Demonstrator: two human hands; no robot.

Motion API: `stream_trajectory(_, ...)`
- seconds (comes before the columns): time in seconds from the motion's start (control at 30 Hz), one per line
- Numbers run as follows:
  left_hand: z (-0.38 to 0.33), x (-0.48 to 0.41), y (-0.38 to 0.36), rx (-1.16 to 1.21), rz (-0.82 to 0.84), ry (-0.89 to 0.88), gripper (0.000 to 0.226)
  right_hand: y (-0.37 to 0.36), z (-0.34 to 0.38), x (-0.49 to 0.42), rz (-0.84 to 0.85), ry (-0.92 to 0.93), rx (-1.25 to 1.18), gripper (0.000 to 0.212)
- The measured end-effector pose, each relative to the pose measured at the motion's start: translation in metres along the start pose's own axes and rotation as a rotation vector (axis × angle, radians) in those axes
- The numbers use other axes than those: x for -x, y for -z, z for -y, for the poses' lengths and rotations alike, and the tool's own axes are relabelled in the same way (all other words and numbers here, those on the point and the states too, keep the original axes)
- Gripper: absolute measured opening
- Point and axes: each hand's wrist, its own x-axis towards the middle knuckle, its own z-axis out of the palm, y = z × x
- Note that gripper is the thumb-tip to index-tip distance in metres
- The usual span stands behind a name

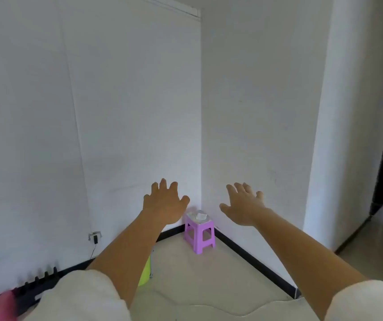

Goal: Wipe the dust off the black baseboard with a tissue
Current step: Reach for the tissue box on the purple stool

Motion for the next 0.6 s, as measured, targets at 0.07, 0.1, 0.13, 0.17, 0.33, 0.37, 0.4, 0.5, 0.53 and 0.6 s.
stream_trajectory(0.07, 0.003, -0.015, -0.006, -0.005, 0.001, 0.000, 0.058, -0.004, 0.001, -0.015, -0.008, 0.002, 0.011, 0.065)
stream_trajectory(0.1, 0.005, -0.026, -0.011, -0.012, 0.001, -0.008, 0.057, -0.008, 0.001, -0.026, -0.011, 0.003, 0.021, 0.064)
stream_trajectory(0.13, 0.006, -0.036, -0.014, -0.014, 0.010, -0.013, 0.057, -0.009, 0.000, -0.036, -0.011, 0.002, 0.021, 0.064)
stream_trajectory(0.17, 0.007, -0.049, -0.020, -0.012, 0.016, -0.021, 0.056, -0.014, -0.001, -0.049, -0.012, 0.003, 0.020, 0.064)
stream_trajectory(0.33, 0.008, -0.125, -0.047, -0.030, 0.008, -0.035, 0.054, -0.035, -0.018, -0.120, -0.006, 0.007, 0.059, 0.064)
stream_trajectory(0.37, 0.007, -0.144, -0.054, -0.029, 0.003, -0.036, 0.054, -0.039, -0.023, -0.139, -0.013, 0.010, 0.063, 0.064)
stream_trajectory(0.4, 0.005, -0.163, -0.059, -0.029, 0.003, -0.033, 0.054, -0.043, -0.028, -0.158, -0.019, 0.014, 0.063, 0.065)
stream_trajectory(0.5, 0.000, -0.230, -0.077, -0.041, -0.001, -0.030, 0.053, -0.053, -0.044, -0.220, -0.032, 0.017, 0.050, 0.064)
stream_trajectory(0.53, -0.002, -0.252, -0.083, -0.043, 0.002, -0.024, 0.053, -0.056, -0.049, -0.240, -0.023, 0.013, 0.054, 0.064)
stream_trajectory(0.6, -0.006, -0.294, -0.095, -0.025, -0.002, -0.021, 0.053, -0.065, -0.059, -0.281, -0.027, 0.005, 0.045, 0.063)
